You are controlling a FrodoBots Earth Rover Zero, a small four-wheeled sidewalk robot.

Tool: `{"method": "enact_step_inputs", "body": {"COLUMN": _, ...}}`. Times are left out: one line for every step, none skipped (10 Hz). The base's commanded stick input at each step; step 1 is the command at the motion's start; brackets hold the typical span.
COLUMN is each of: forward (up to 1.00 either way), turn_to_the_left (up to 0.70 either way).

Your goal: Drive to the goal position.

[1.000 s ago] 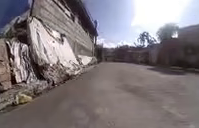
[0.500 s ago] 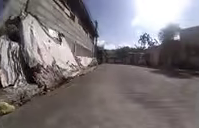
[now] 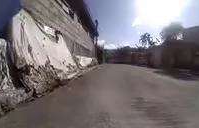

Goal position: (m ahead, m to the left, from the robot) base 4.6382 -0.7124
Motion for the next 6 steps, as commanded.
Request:
{"method": "enact_step_inputs", "body": {"forward": 0.85, "turn_to_the_left": 0.0}}
{"method": "enact_step_inputs", "body": {"forward": 0.85, "turn_to_the_left": 0.0}}
{"method": "enact_step_inputs", "body": {"forward": 0.85, "turn_to_the_left": -0.02}}
{"method": "enact_step_inputs", "body": {"forward": 0.85, "turn_to_the_left": -0.34}}
{"method": "enact_step_inputs", "body": {"forward": 0.85, "turn_to_the_left": -0.34}}
{"method": "enact_step_inputs", "body": {"forward": 0.85, "turn_to_the_left": -0.34}}
